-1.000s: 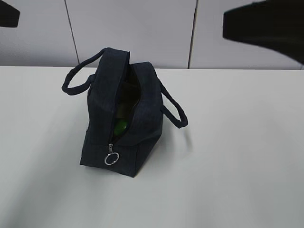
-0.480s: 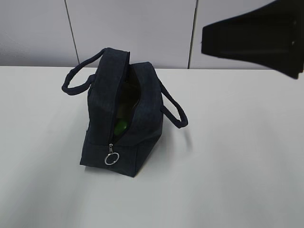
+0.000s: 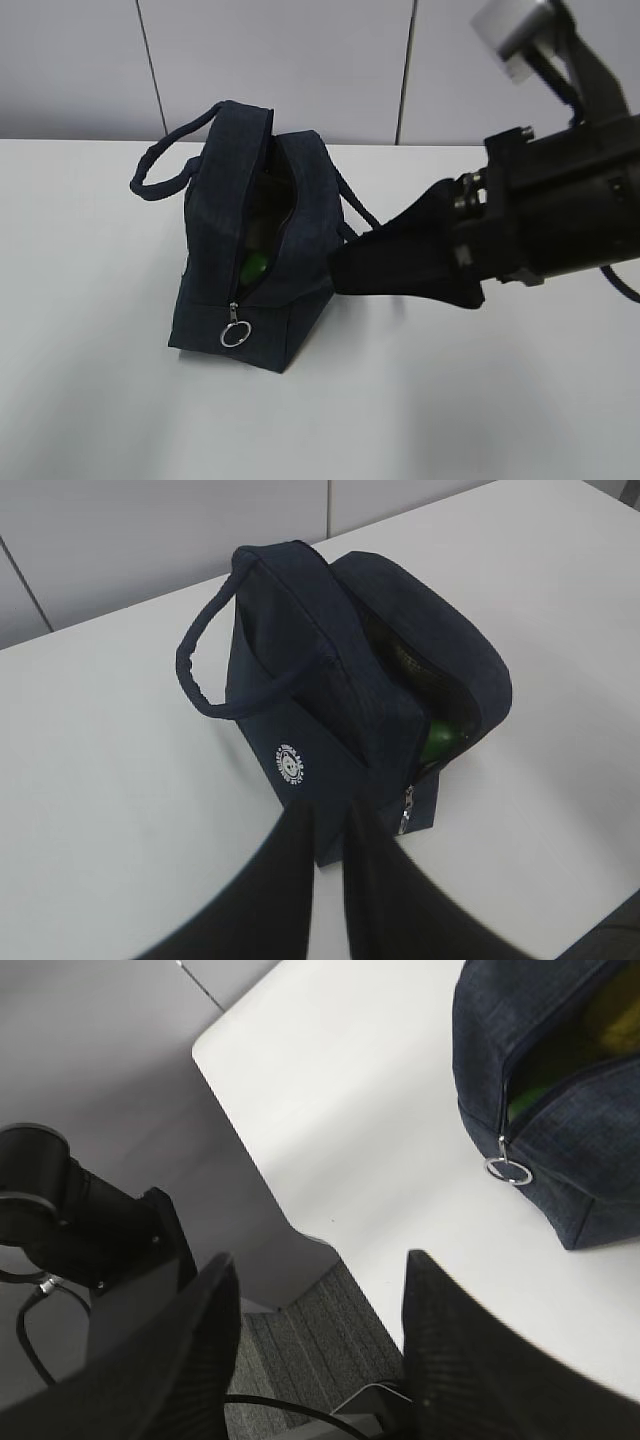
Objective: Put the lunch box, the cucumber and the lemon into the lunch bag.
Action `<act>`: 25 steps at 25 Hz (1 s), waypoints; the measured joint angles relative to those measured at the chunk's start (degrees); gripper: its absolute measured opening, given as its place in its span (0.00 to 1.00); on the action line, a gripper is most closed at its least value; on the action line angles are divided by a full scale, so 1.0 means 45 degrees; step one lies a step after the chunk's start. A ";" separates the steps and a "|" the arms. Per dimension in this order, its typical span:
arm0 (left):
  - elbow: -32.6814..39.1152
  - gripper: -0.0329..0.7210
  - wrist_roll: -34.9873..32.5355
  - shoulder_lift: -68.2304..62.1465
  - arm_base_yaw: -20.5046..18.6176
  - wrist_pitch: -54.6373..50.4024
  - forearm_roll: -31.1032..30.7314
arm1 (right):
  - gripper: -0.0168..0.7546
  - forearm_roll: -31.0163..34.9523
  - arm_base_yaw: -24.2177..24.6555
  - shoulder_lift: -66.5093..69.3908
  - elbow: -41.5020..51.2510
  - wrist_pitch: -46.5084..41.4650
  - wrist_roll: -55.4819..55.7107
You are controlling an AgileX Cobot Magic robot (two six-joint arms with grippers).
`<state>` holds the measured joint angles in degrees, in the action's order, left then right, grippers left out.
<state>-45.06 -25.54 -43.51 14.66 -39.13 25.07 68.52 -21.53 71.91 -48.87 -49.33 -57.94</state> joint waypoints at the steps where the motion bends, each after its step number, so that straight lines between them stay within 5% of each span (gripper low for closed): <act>1: 0.0000 0.11 0.0000 0.0000 0.0000 0.0000 -0.0079 | 0.54 0.0000 -0.0052 0.0301 0.0000 0.0065 -0.0180; 11: 0.0000 0.11 0.0000 0.0000 0.0000 -0.0099 -0.0405 | 0.54 0.0737 -0.3515 0.2985 0.0000 0.4912 -0.1131; 16: 0.0000 0.11 0.0000 0.0000 0.0000 -0.0121 -0.0405 | 0.54 0.2715 -0.4191 0.4238 0.0000 0.6850 -0.1416; 25: 0.0000 0.11 0.0000 0.0000 0.0000 -0.0121 -0.0484 | 0.55 0.4953 -0.4303 0.6239 -0.0760 0.7311 -0.1636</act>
<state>-45.06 -25.54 -43.51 14.66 -39.68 22.89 90.81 -40.89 99.98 -52.29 -16.43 -65.30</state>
